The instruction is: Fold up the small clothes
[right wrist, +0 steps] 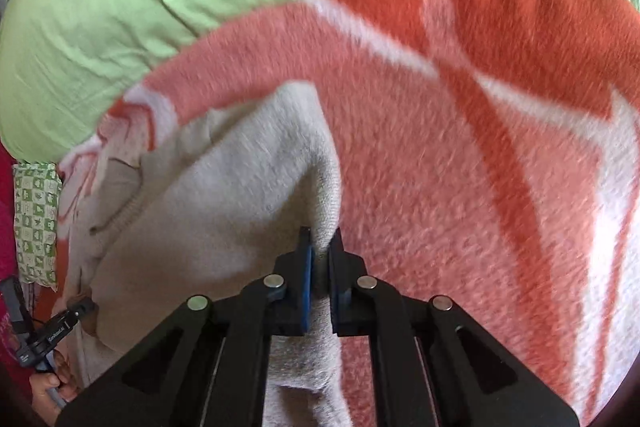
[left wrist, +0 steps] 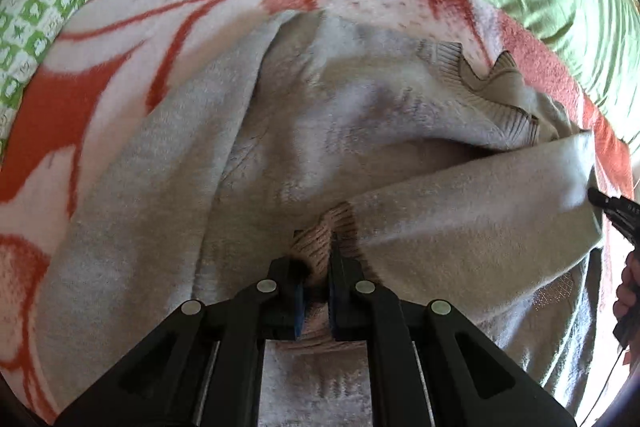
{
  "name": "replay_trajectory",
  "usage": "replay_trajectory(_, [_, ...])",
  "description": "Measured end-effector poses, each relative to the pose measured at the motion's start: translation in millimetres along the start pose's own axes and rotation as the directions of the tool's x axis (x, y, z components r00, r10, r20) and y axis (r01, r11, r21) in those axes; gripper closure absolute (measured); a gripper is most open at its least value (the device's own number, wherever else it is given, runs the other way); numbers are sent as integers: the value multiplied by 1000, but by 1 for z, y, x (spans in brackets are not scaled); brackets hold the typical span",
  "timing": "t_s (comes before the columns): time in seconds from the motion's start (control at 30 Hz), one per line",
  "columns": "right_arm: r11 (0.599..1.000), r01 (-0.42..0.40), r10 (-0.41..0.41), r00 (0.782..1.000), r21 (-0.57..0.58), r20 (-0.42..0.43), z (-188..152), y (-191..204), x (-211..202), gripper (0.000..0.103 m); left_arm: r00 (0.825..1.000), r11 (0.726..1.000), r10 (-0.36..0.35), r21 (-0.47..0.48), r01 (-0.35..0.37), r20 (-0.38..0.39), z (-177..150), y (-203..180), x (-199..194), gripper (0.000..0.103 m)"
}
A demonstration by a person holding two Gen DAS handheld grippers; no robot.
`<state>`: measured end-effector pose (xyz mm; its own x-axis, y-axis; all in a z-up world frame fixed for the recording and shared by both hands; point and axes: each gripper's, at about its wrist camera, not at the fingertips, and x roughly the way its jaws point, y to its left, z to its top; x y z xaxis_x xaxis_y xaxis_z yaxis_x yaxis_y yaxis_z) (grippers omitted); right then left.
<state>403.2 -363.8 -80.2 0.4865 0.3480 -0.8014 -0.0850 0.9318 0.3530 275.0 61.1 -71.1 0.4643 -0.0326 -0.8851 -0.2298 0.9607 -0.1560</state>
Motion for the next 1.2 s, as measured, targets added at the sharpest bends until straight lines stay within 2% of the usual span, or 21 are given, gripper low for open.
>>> replay_trajectory(0.07, [999, 36, -36, 999, 9, 24, -3, 3, -7, 86, 1000, 1000, -11, -4, 11, -21, 0, 4, -3, 84])
replay_trajectory(0.13, [998, 66, -66, 997, 4, 37, -6, 8, -17, 85, 999, 1000, -16, -6, 16, -33, -2, 10, -14, 75])
replay_trajectory(0.2, [999, 47, -47, 997, 10, 55, -10, 13, -30, 84, 999, 999, -23, -24, 23, -25, -8, 21, -30, 73])
replay_trajectory(0.27, [999, 36, -37, 996, 11, 80, -15, 15, -45, 78, 1000, 999, -20, -40, 19, -12, -15, 33, -47, 63])
replay_trajectory(0.3, [1000, 24, -25, 995, 10, 95, -19, 17, -54, 76, 1000, 999, -11, -48, 11, -10, -19, 39, -55, 52])
replay_trajectory(0.33, [1000, 9, -10, 994, 10, 112, -25, 20, -63, 70, 1000, 998, 0, -57, 0, -1, -25, 48, -65, 48])
replay_trajectory(0.37, [1000, -17, 16, 992, 9, 124, -31, 25, -72, 65, 1000, 998, 5, -62, -5, 5, -31, 55, -73, 47])
replay_trajectory(0.43, [997, -80, 80, 989, -11, 121, -45, 38, -81, 62, 1000, 997, 16, -75, -16, -5, -45, 68, -86, 40])
replay_trajectory(0.57, [980, -179, 185, 981, -92, 65, -64, 79, -76, 62, 999, 995, 38, -95, -41, -31, -71, 92, -101, 39])
replay_trajectory(0.63, [970, -200, 206, 978, -137, 35, -64, 98, -68, 62, 998, 995, 49, -82, -52, -37, -69, 97, -101, 39])
replay_trajectory(0.7, [958, -206, 215, 976, -200, 22, -54, 115, -60, 62, 999, 998, 34, -53, -35, -28, -55, 97, -100, 39])
replay_trajectory(0.77, [938, -200, 212, 977, -281, 9, -33, 128, -49, 61, 1000, 1000, 8, 0, -8, -2, -26, 85, -96, 39])
replay_trajectory(0.83, [914, -201, 209, 978, -354, -15, -6, 134, -35, 60, 1000, 996, -20, 84, 19, 13, 12, 66, -87, 33])
replay_trajectory(0.9, [895, -185, 187, 982, -407, -35, 15, 136, -23, 56, 999, 983, -31, 179, 26, 23, 49, 46, -74, 28])
replay_trajectory(0.93, [880, -186, 179, 982, -437, -58, 28, 138, -15, 49, 999, 973, -25, 229, 19, 22, 69, 35, -64, 28])
replay_trajectory(1.07, [827, -155, 128, 988, -541, -88, 71, 137, 16, 35, 1000, 940, -2, 342, 11, -26, 136, 6, -19, 27])
replay_trajectory(1.17, [793, -187, 132, 982, -580, -135, 92, 136, 40, 32, 996, 915, 15, 403, 23, -91, 170, -8, 17, 26])
replay_trajectory(1.2, [786, -201, 136, 979, -585, -153, 94, 136, 44, 32, 992, 907, 5, 419, 50, -128, 176, -12, 29, 26])
